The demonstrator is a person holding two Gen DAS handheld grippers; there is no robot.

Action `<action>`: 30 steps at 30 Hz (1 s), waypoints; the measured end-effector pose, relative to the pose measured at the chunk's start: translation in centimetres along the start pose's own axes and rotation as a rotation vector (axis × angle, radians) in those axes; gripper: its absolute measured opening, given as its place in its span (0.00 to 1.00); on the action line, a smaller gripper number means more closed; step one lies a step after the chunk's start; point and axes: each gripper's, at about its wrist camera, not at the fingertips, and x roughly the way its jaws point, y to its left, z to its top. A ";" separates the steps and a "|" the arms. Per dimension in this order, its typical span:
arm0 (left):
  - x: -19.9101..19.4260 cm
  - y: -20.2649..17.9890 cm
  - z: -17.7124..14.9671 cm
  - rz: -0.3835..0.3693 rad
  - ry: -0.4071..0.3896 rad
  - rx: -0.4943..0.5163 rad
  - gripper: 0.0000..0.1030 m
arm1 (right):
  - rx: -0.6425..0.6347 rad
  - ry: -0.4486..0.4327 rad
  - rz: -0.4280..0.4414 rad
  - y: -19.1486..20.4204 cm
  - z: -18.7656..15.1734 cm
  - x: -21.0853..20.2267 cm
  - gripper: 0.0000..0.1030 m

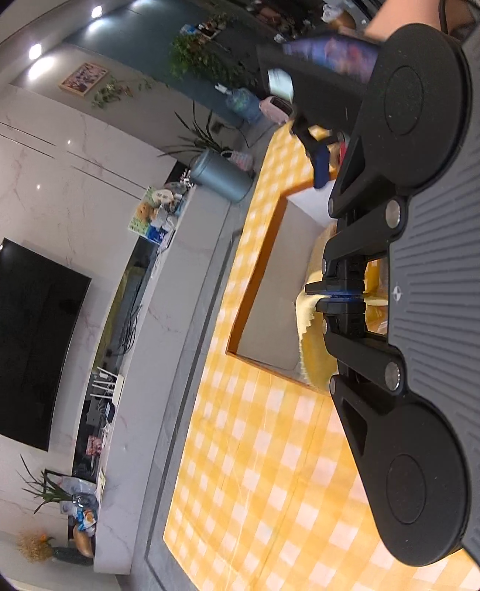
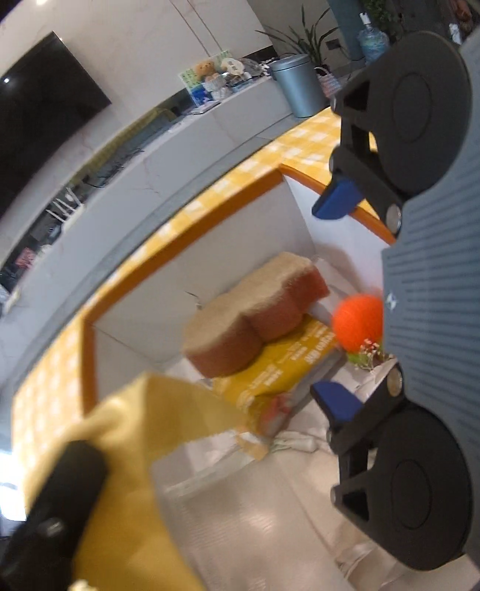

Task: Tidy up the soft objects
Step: 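Open the right tool to drop the strawberry while the left tool releases the cloth into the box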

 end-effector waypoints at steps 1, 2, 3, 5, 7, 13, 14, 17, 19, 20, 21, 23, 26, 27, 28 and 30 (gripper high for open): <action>0.1 0.0 0.0 0.003 0.000 -0.001 0.01 | 0.009 -0.014 -0.001 -0.3 -0.1 -0.4 0.92; 0.2 -0.1 0.0 0.006 -0.001 0.000 0.01 | 0.019 -0.030 -0.005 -0.5 -0.2 -0.7 0.93; 0.3 -0.2 0.0 0.010 -0.002 0.002 0.01 | 0.027 -0.050 -0.010 -0.7 -0.4 -1.2 0.95; 0.4 -0.4 0.0 0.017 -0.012 0.014 0.01 | 0.045 -0.095 -0.015 -1.3 -0.7 -1.7 0.96; 0.5 -0.7 0.1 0.028 -0.030 0.014 0.01 | 0.071 -0.129 -0.011 -2.0 -1.4 -2.3 0.97; 1.6 -1.8 0.5 0.005 -0.069 0.025 0.01 | 0.228 -0.200 0.041 -4.0 -2.7 -3.0 0.97; 1.9 -2.0 0.5 -0.017 -0.072 0.026 0.01 | 0.252 -0.210 0.052 -4.3 -2.8 -2.9 0.97; 2.1 -2.2 0.7 -0.101 -0.107 0.007 0.01 | 0.303 -0.231 0.074 -4.6 -3.1 -3.0 0.97; 1.6 -2.7 0.8 -0.111 -0.192 0.010 0.01 | 0.331 -0.255 0.103 -4.9 -3.4 -3.2 0.97; 1.5 -2.9 1.0 -0.104 -0.233 0.019 0.01 | 0.346 -0.268 0.121 -5.1 -3.5 -3.3 0.97; 1.7 -3.2 1.2 -0.082 -0.247 0.033 0.01 | 0.361 -0.276 0.138 -5.3 -3.6 -3.4 0.97; 2.9 -3.4 1.5 -0.042 -0.228 0.066 0.01 | 0.375 -0.279 0.156 -5.4 -3.7 -3.4 0.97; 5.0 -2.9 1.1 0.020 -0.152 0.076 0.01 | 0.365 -0.274 0.150 -5.4 -3.7 -3.6 0.97; 5.8 -2.8 1.1 0.062 -0.106 0.077 0.01 | 0.364 -0.272 0.147 -5.4 -3.8 -3.7 0.97; 6.5 -2.6 1.0 0.118 -0.063 0.069 0.01 | 0.367 -0.271 0.142 -5.4 -3.8 -3.8 0.97; 7.2 -1.9 0.8 0.183 -0.012 0.034 0.01 | 0.381 -0.268 0.138 -5.5 -3.7 -3.9 0.97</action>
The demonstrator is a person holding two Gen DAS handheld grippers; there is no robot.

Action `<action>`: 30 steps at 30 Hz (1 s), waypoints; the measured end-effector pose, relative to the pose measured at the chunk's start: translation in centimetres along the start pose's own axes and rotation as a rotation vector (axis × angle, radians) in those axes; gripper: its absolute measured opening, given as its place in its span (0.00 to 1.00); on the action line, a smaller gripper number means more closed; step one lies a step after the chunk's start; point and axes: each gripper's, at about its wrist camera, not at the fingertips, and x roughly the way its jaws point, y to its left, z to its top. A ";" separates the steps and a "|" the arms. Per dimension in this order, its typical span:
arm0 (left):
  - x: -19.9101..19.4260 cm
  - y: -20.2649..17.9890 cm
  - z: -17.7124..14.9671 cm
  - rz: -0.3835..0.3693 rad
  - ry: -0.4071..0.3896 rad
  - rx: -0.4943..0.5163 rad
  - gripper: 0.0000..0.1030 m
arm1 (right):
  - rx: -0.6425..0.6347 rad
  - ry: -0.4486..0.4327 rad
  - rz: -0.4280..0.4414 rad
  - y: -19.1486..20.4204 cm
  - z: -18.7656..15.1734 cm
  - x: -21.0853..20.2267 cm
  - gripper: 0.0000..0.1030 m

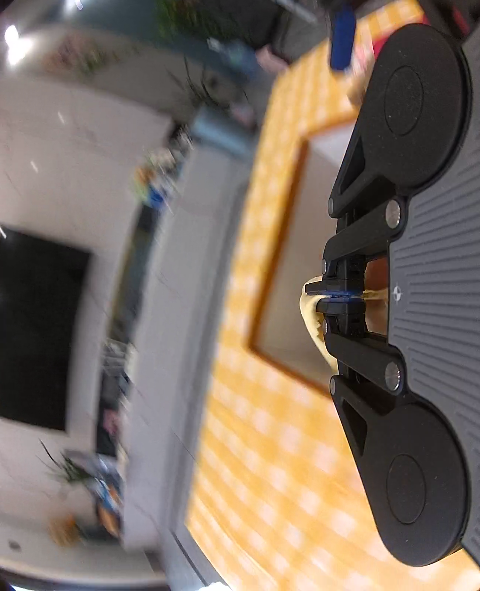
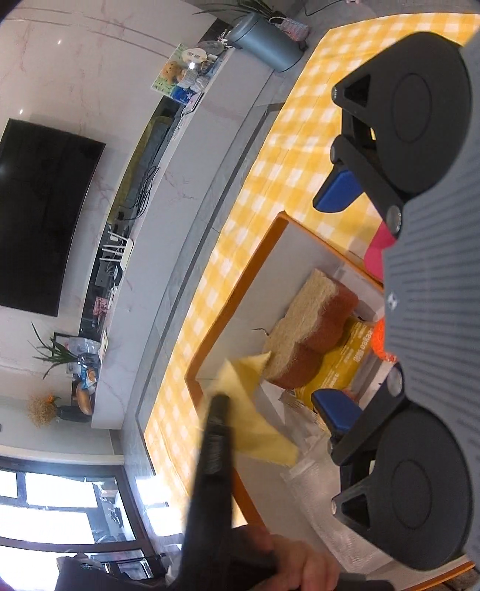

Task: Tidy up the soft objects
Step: 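Open the right tool to drop the strawberry while the left tool releases the cloth into the box, then move both tools back toward the brown towel and pink pouch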

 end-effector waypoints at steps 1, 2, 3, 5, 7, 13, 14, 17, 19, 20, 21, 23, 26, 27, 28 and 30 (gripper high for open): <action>0.2 0.5 0.0 -0.013 0.015 -0.027 0.01 | 0.009 0.001 -0.003 0.1 0.1 0.0 0.97; 0.1 1.0 0.0 -0.032 0.022 -0.051 0.01 | 0.018 0.004 -0.005 0.2 0.1 -0.1 0.97; 0.1 1.3 0.0 -0.034 0.036 -0.067 0.01 | 0.023 0.008 -0.003 0.3 0.2 -0.1 0.97; 0.4 1.8 -0.1 -0.017 0.083 -0.080 0.01 | 0.020 0.006 0.000 0.7 0.3 -0.4 0.97; 0.7 2.3 -0.3 0.003 0.149 -0.117 0.04 | 0.005 0.009 -0.001 1.3 0.4 -0.6 0.97; 0.3 1.8 -0.6 0.005 0.184 -0.058 0.32 | -0.004 0.018 0.030 2.4 1.2 -1.4 0.97; 0.0 1.1 -0.7 0.018 0.177 -0.018 0.42 | -0.009 0.014 0.030 2.6 1.4 -1.6 0.97; -1.1 -1.0 -1.1 0.089 0.100 0.108 0.79 | -0.032 0.013 0.026 3.2 1.9 -2.2 0.97; -2.3 -1.8 -1.3 0.144 0.019 0.172 0.88 | -0.045 0.008 0.020 3.5 2.0 -2.4 0.97; -2.9 -2.1 -1.4 0.153 -0.021 0.204 0.88 | -0.044 0.006 0.017 3.6 2.0 -2.5 0.97; -3.5 -2.3 -1.5 0.163 -0.049 0.232 0.89 | -0.039 0.006 0.014 3.6 2.0 -2.6 0.97; -4.1 -2.6 -1.5 0.187 -0.066 0.259 0.93 | -0.020 0.007 0.007 3.5 1.9 -2.7 0.97; -4.6 -2.6 -1.6 0.153 -0.055 0.262 0.95 | -0.004 0.010 -0.003 3.3 1.8 -2.8 0.97; -4.6 -2.5 -1.6 0.136 -0.050 0.257 0.95 | -0.006 0.013 -0.006 3.3 1.8 -2.8 0.97; -4.6 -2.5 -1.5 0.123 -0.041 0.250 0.95 | -0.008 0.016 -0.008 3.3 1.8 -2.9 0.97; -4.7 -2.5 -1.3 0.107 -0.026 0.226 0.95 | -0.015 0.022 -0.011 3.4 1.7 -3.0 0.97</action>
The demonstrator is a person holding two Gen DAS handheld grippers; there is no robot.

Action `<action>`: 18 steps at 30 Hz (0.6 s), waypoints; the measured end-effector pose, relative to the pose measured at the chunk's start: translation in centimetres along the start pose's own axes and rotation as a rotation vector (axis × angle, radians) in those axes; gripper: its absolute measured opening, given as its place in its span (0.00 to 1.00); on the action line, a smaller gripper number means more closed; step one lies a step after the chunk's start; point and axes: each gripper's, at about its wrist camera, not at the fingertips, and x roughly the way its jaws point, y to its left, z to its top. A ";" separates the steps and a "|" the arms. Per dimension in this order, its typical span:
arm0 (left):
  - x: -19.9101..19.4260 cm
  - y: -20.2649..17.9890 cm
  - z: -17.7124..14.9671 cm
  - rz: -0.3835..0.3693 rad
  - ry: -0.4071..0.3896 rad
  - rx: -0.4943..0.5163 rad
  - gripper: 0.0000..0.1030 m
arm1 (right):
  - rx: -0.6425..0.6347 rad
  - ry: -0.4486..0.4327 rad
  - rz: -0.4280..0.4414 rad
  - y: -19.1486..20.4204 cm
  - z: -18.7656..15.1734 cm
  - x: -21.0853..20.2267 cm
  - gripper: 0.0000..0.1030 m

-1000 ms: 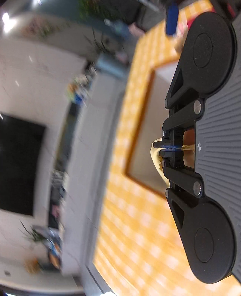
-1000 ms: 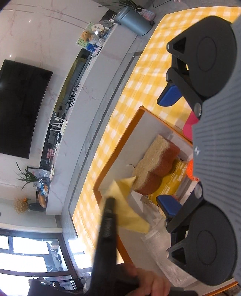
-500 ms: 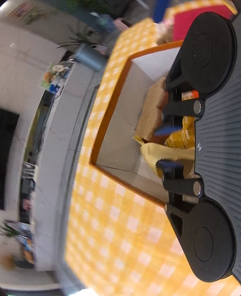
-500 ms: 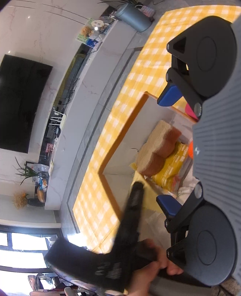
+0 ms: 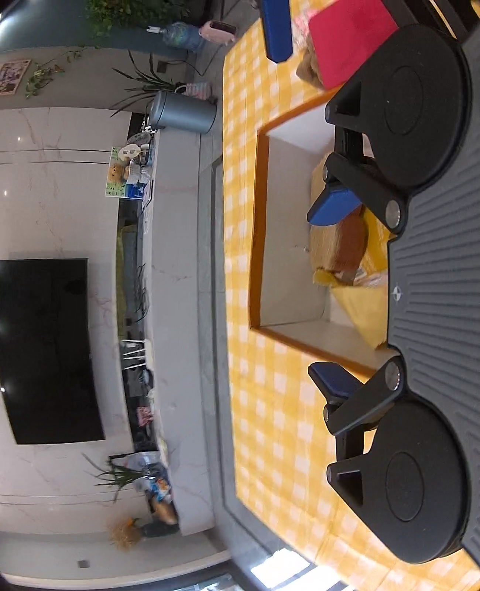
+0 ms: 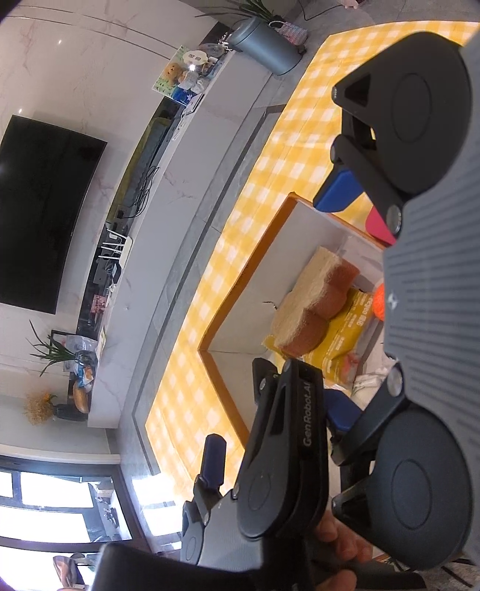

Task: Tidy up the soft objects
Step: 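Move both tools back toward the brown towel and pink pouch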

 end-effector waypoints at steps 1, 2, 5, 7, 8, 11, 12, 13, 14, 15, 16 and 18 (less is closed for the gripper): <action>-0.2 0.0 0.2 -0.007 -0.001 -0.015 0.95 | -0.003 0.001 -0.002 0.0 0.0 -0.1 0.97; -0.4 0.1 0.3 -0.017 -0.006 -0.031 0.95 | -0.003 0.001 -0.006 0.0 -0.1 -0.2 0.97; -1.1 0.3 0.8 -0.060 -0.009 -0.067 0.95 | 0.012 -0.009 -0.018 -0.6 -0.3 -0.6 0.97; -1.8 0.5 1.0 -0.089 -0.021 -0.096 0.95 | 0.033 -0.023 -0.016 -1.3 -0.6 -1.1 0.97; -2.2 0.5 1.1 -0.100 -0.024 -0.109 0.95 | 0.045 -0.026 -0.015 -1.6 -0.7 -1.3 0.97; -3.1 0.7 1.2 -0.130 -0.041 -0.135 0.95 | 0.066 -0.032 -0.027 -2.6 -1.1 -2.1 0.97; -3.4 0.7 1.3 -0.139 -0.048 -0.139 0.95 | 0.069 -0.039 -0.033 -2.9 -1.2 -2.5 0.97; -3.8 0.6 1.3 -0.141 -0.058 -0.145 0.95 | 0.074 -0.048 -0.039 -3.4 -1.3 -2.9 0.97; -4.2 0.5 1.3 -0.142 -0.072 -0.147 0.95 | 0.082 -0.057 -0.043 -3.9 -1.5 -3.3 0.97; -4.6 0.3 1.5 -0.141 -0.083 -0.144 0.95 | 0.092 -0.063 -0.047 -4.4 -1.6 -3.7 0.97; -5.0 0.1 1.6 -0.139 -0.094 -0.138 0.96 | 0.103 -0.071 -0.051 -5.0 -1.7 -4.1 0.97; -5.6 -0.6 1.8 -0.143 -0.107 -0.121 0.97 | 0.122 -0.087 -0.064 -6.3 -2.0 -4.9 0.97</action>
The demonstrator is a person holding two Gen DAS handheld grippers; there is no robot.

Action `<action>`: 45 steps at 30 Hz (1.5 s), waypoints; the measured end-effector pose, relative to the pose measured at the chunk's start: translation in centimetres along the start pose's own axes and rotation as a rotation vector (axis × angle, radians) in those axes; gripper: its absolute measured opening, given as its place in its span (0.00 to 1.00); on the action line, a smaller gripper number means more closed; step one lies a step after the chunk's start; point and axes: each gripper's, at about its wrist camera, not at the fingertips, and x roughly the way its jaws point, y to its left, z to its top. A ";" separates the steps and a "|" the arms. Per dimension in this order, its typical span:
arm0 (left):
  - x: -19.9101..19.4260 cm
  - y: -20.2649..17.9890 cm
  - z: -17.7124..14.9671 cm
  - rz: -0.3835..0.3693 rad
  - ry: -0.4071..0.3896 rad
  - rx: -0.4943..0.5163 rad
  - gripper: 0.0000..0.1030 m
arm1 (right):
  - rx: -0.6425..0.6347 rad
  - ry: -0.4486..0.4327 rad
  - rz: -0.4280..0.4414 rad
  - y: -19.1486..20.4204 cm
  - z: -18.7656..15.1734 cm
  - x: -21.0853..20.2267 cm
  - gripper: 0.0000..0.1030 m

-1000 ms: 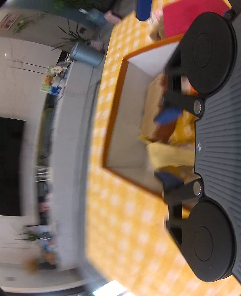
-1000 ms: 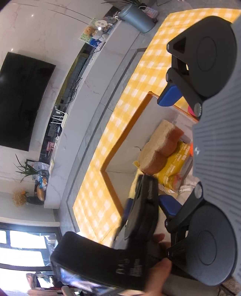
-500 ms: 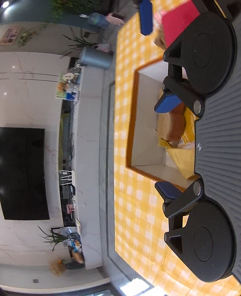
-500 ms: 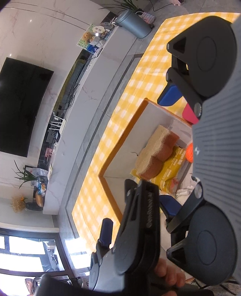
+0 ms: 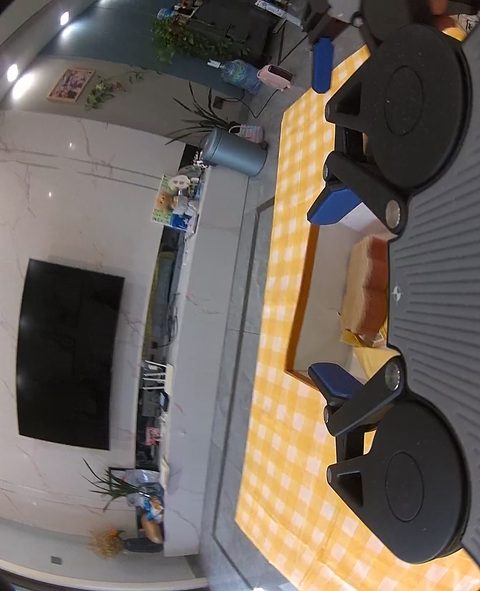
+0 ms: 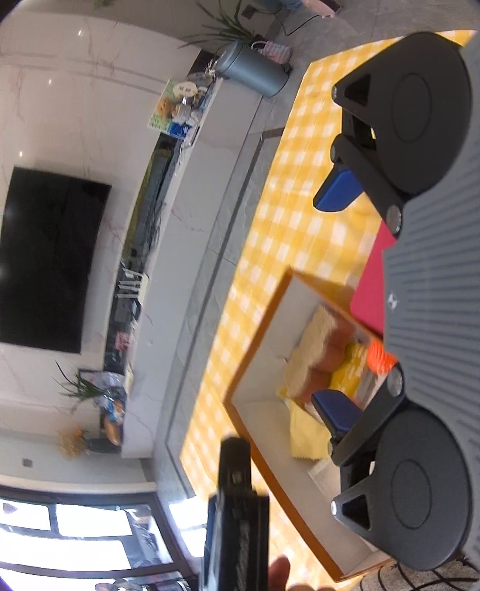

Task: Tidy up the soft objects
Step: 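Move both tools back toward the brown towel and pink pouch, then grasp the brown towel with the left tool while the right tool grasps the pink crocheted pouch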

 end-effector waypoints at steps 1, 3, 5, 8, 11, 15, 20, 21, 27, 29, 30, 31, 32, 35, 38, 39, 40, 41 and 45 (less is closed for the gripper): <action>-0.2 -0.5 0.1 -0.006 -0.003 0.014 0.97 | 0.007 -0.007 -0.007 -0.7 -0.1 -0.4 0.97; -0.5 -1.6 -0.1 -0.019 -0.002 0.043 0.97 | 0.014 -0.015 -0.017 -2.2 -0.3 -1.1 0.97; -0.6 -2.7 -0.1 -0.025 0.001 0.076 0.98 | 0.016 -0.023 -0.038 -4.0 -0.7 -2.1 0.98; -0.5 -5.0 -0.4 -0.032 0.007 0.166 0.98 | 0.017 -0.025 -0.078 -6.8 -1.6 -3.5 0.98; 0.2 -7.2 -0.7 -0.036 0.019 0.199 0.98 | 0.064 -0.049 -0.132 -9.7 -2.5 -4.7 0.98; 1.3 -9.8 -0.8 -0.080 0.061 0.214 0.98 | 0.180 -0.073 -0.173 -14.1 -4.0 -5.7 0.98; 2.7 -13.7 -1.3 -0.111 0.099 0.291 0.98 | 0.276 -0.033 -0.227 -17.9 -6.2 -4.5 0.98; 3.2 -14.6 -1.4 -0.116 0.107 0.308 0.98 | 0.288 -0.019 -0.229 -18.4 -6.7 -4.0 0.98; 6.8 -20.3 -4.1 -0.117 0.202 0.450 0.98 | 0.297 0.090 -0.311 -21.0 -9.7 -0.3 0.98; 8.3 -22.0 -4.9 -0.107 0.223 0.482 0.98 | 0.321 0.101 -0.334 -22.4 -10.7 1.0 0.98; 8.8 -22.7 -5.3 -0.108 0.231 0.495 0.98 | 0.343 0.101 -0.327 -23.1 -11.2 1.6 0.98; 9.3 -23.3 -5.6 -0.115 0.239 0.511 0.98 | 0.367 0.096 -0.317 -23.9 -11.7 2.1 0.98; 9.9 -23.9 -5.9 -0.123 0.248 0.527 0.98 | 0.395 0.091 -0.312 -24.5 -12.2 2.6 0.98; 11.2 -25.3 -6.7 -0.136 0.295 0.562 0.98 | 0.465 0.076 -0.312 -26.2 -13.1 3.9 0.98; 12.9 -26.4 -7.1 -0.143 0.358 0.571 0.98 | 0.511 0.057 -0.308 -26.9 -13.6 5.5 0.98; 13.4 -26.9 -7.1 -0.148 0.379 0.575 0.98 | 0.525 0.059 -0.287 -27.1 -13.8 6.2 0.98; 14.1 -27.1 -7.2 -0.152 0.404 0.577 0.98 | 0.534 0.066 -0.264 -27.2 -13.9 6.9 0.98; 14.8 -27.4 -7.3 -0.152 0.430 0.579 0.98 | 0.531 0.075 -0.244 -27.3 -13.9 7.6 0.98; 16.9 -28.3 -7.9 -0.116 0.508 0.600 0.98 | 0.429 0.117 -0.223 -26.6 -13.4 11.1 0.98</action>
